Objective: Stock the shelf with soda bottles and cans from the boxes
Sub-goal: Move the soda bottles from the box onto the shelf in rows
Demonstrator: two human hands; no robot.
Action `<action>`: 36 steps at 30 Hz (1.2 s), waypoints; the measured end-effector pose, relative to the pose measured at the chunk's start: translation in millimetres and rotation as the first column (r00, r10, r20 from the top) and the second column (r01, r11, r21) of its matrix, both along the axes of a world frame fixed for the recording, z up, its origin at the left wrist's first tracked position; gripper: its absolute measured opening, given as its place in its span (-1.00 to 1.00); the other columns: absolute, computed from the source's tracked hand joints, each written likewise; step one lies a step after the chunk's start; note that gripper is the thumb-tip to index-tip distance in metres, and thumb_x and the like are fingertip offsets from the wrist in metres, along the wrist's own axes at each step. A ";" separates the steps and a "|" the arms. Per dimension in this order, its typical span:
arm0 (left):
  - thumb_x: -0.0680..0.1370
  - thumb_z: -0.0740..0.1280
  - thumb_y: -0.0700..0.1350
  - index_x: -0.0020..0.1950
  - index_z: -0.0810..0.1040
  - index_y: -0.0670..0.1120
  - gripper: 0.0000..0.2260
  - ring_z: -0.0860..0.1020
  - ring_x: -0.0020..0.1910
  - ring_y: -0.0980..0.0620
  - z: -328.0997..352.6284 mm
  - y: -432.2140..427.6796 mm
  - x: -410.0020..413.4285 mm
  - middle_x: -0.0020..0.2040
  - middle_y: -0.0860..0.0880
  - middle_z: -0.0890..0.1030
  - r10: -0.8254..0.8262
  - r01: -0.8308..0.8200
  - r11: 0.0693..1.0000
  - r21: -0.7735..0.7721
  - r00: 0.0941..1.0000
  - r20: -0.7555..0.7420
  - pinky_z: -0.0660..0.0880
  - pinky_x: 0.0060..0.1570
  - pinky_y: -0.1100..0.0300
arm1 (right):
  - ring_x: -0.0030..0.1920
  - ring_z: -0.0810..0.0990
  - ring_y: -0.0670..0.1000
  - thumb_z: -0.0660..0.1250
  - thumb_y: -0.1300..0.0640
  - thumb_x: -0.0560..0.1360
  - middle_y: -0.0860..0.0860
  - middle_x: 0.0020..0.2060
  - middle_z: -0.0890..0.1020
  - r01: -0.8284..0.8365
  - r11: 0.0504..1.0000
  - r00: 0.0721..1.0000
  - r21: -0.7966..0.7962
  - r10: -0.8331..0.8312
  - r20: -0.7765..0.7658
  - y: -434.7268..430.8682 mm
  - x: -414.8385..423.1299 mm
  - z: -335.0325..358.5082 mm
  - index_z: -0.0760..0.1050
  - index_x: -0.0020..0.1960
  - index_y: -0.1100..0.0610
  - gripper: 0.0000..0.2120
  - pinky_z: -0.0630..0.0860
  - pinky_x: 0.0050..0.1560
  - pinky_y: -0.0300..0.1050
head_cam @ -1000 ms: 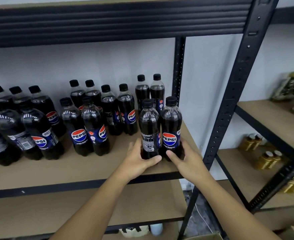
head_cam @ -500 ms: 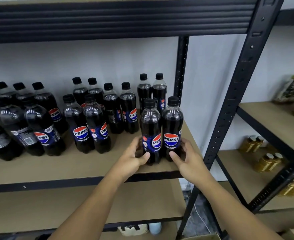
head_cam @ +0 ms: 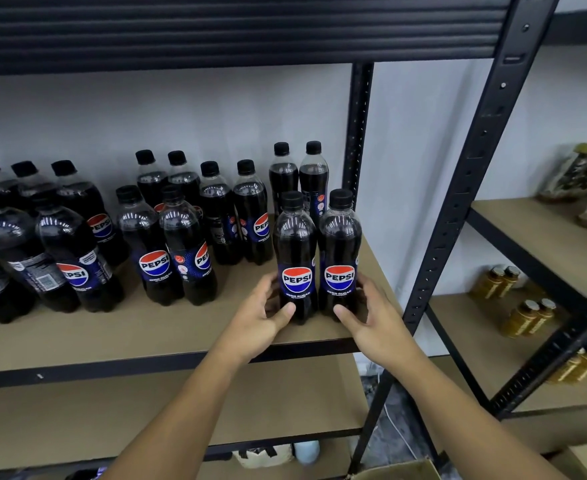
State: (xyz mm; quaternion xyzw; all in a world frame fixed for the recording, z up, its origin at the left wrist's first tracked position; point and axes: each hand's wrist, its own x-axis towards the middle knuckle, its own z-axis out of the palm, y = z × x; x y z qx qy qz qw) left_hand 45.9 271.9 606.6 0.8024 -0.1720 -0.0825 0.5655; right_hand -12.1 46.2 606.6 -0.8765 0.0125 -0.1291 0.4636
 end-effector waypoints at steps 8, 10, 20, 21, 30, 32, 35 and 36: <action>0.57 0.44 -0.21 0.47 0.38 0.10 -0.48 0.55 0.22 0.31 2.1 -3.2 -0.5 0.22 0.26 0.63 0.019 -0.021 0.999 0.036 0.999 0.050 0.45 0.29 0.32 | 0.38 0.47 -0.10 0.41 0.02 0.57 -0.14 0.38 0.51 0.000 1.000 1.000 -0.003 0.000 -0.019 -1.0 -3.2 -1.1 0.26 0.53 -0.06 -0.41 0.44 0.42 0.05; 0.58 0.44 -0.22 0.48 0.38 0.09 -0.48 0.55 0.23 0.32 2.8 -3.2 -1.0 0.23 0.26 0.62 0.018 -0.021 0.999 0.045 0.998 0.061 0.44 0.27 0.36 | 0.37 0.48 -0.10 0.40 0.02 0.57 -0.15 0.36 0.52 -0.001 1.000 1.000 -0.008 0.001 -0.028 -1.6 -3.7 -1.5 0.27 0.52 -0.08 -0.42 0.45 0.42 0.06; 0.60 0.40 -0.19 0.56 0.30 0.10 -0.43 0.53 0.28 0.30 6.3 -0.6 -2.0 0.32 0.24 0.57 0.000 -0.008 0.993 0.120 0.998 0.065 0.41 0.39 0.21 | 0.38 0.47 -0.14 0.38 0.02 0.59 -0.18 0.37 0.52 -0.049 0.999 0.997 0.007 0.050 -0.057 -3.8 -3.4 -2.4 0.24 0.54 -0.13 -0.42 0.42 0.45 0.02; 0.61 0.40 -0.19 0.57 0.29 0.10 -0.42 0.52 0.29 0.30 6.8 0.0 -2.4 0.33 0.24 0.56 -0.002 -0.006 0.992 0.128 0.998 0.068 0.40 0.40 0.20 | 0.39 0.47 -0.15 0.38 0.02 0.59 -0.19 0.38 0.51 -0.055 0.998 0.996 0.009 0.056 -0.063 -3.7 -3.8 -1.8 0.23 0.54 -0.14 -0.41 0.41 0.45 0.01; 0.62 0.40 -0.08 0.59 0.18 0.22 -0.37 0.40 0.42 0.32 27.9 7.1 -20.5 0.43 0.31 0.43 -0.027 0.017 0.995 0.099 0.995 0.099 0.31 0.51 0.12 | 0.48 0.25 -0.31 0.29 -0.09 0.63 -0.36 0.50 0.30 -0.152 0.988 0.987 0.033 0.154 -0.055 -3.1 -20.5 29.2 0.02 0.62 -0.23 -0.34 0.21 0.56 -0.08; 0.61 0.40 -0.03 0.63 0.13 0.18 -0.33 0.35 0.47 0.30 40.5 11.8 -26.9 0.49 0.26 0.37 -0.004 -0.014 0.995 0.098 0.983 0.181 0.29 0.53 0.12 | 0.52 0.13 -0.34 0.26 -0.15 0.63 -0.39 0.55 0.16 -0.129 0.991 0.992 -0.024 0.130 0.012 -4.5 -28.1 47.1 -0.05 0.63 -0.24 -0.30 0.14 0.57 -0.15; 0.59 0.37 0.11 0.64 0.12 0.19 -0.32 0.30 0.50 0.27 69.6 23.5 -32.6 0.56 0.20 0.31 0.056 -0.107 0.983 0.152 0.951 0.305 0.30 0.53 0.08 | 0.48 0.01 -0.47 0.25 -0.09 0.65 -0.62 0.43 0.02 -0.128 0.978 0.974 -0.162 0.155 0.167 -6.9 -38.3 84.2 -0.02 0.59 -0.31 -0.36 -0.01 0.46 -0.47; 0.59 0.36 0.12 0.63 0.14 0.20 -0.34 0.30 0.50 0.28 81.6 27.5 -32.9 0.56 0.21 0.31 0.060 -0.127 0.976 0.175 0.937 0.344 0.30 0.52 0.09 | 0.47 -0.02 -0.48 0.25 -0.07 0.66 -0.63 0.41 0.01 -0.117 0.968 0.963 -0.221 0.165 0.212 -6.9 -38.9 98.6 0.02 0.58 -0.30 -0.40 -0.06 0.40 -0.55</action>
